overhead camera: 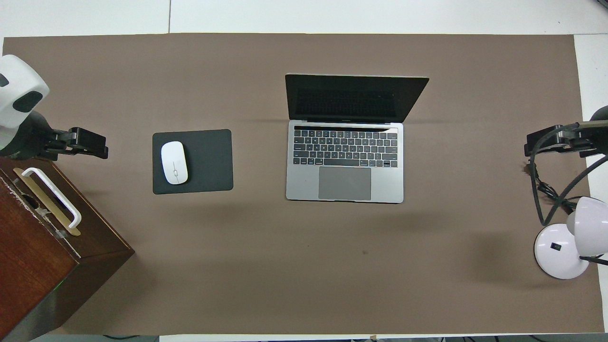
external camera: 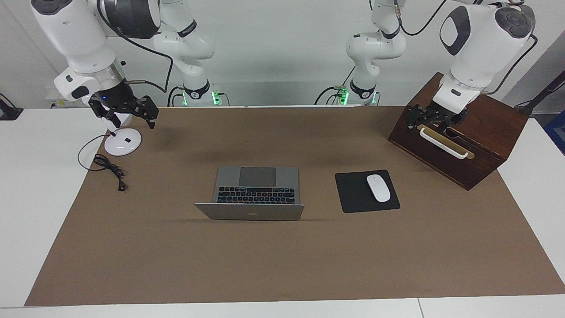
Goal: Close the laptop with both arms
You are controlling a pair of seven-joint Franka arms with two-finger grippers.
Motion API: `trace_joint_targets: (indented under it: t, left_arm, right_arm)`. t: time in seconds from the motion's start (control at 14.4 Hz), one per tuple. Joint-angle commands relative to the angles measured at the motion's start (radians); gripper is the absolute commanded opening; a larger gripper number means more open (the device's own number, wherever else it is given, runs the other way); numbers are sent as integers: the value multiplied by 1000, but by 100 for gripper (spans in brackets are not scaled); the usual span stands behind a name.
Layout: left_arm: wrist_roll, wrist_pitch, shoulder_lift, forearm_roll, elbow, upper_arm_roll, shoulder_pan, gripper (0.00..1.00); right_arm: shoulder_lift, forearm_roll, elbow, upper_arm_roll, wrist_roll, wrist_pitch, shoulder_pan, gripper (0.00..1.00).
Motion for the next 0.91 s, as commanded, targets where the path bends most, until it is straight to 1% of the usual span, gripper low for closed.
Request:
trace_joint_targets:
  t: [0.0,0.35,0.49,0.7,0.77,0.84]
  left_arm:
    - [10,0,18,19,27,11,-12,100]
    - [4,-7,19,21,30,10,-12,100]
    - [1,-4,36,21,34,8,-11,100]
    - [-1,2,38,21,37,8,-11,100]
    - [-4,14,33,21,36,-1,-11,100]
    - [-9,61,10,21,24,-10,-11,100]
  right_arm:
    - [11,16,22,21,-15,-24,-28,100]
    - [12,16,25,19,-22,-24,-28,100]
    - [11,18,25,12,-26,-24,-29,100]
    - [18,18,55,1,-15,-13,-31,100]
    - [20,16,66,-1,-24,-16,-31,100]
    - [23,15,71,1,-26,-15,-31,100]
